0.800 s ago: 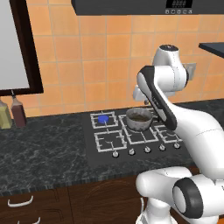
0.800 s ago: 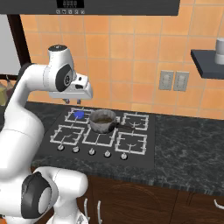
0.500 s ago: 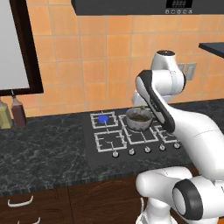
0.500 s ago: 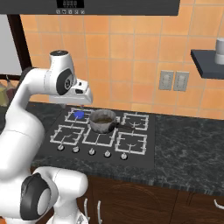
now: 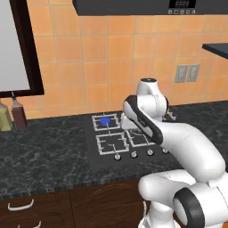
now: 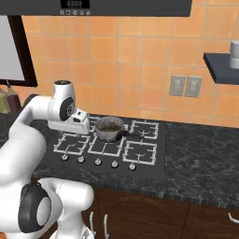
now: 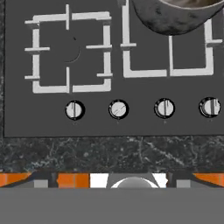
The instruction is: Turn off the rear left burner of the stove.
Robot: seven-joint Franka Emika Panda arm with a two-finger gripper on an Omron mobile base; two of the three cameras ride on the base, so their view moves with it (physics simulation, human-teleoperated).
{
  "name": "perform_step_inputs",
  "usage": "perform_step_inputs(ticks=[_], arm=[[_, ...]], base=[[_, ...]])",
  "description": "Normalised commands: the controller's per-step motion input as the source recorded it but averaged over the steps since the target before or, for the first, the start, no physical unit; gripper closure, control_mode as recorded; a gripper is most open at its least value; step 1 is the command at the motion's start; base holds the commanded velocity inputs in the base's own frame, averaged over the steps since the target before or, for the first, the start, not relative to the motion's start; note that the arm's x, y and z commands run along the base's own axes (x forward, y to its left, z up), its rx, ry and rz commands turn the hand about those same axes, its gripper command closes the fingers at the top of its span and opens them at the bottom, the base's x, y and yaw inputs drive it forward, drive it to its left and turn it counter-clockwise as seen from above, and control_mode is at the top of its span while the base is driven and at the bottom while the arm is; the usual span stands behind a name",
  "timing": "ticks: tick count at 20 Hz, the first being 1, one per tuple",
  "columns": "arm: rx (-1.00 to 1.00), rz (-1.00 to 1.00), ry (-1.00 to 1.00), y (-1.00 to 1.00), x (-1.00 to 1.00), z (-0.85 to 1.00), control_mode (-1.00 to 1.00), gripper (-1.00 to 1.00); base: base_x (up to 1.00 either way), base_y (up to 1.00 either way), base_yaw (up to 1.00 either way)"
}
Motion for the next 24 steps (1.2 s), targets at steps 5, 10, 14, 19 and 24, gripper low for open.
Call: perform_step_inputs(ticks=[5,10,14,19,24], arm=[[0.19,-0.15,0.01,0.24,0.23,-0.84,-1.0,-1.0],[0.04,-0.11,0.0,0.05,0.37,-0.7,-1.0,-1.0],[-0.09,-0.1,0.0,0.0,0.45,-0.59,-1.0,-1.0],[-0.01,-0.05,0.1,-0.02,0.17,-0.41,-1.0,-1.0],[0.0,-0.04,0.14,-0.12,0.01,-0.37,-1.0,-1.0]], base=[[0.0,0.0,0.0],[0.0,0.0,0.0],[0.0,0.0,0.0],[0.0,0.0,0.0],[0.0,0.0,0.0]])
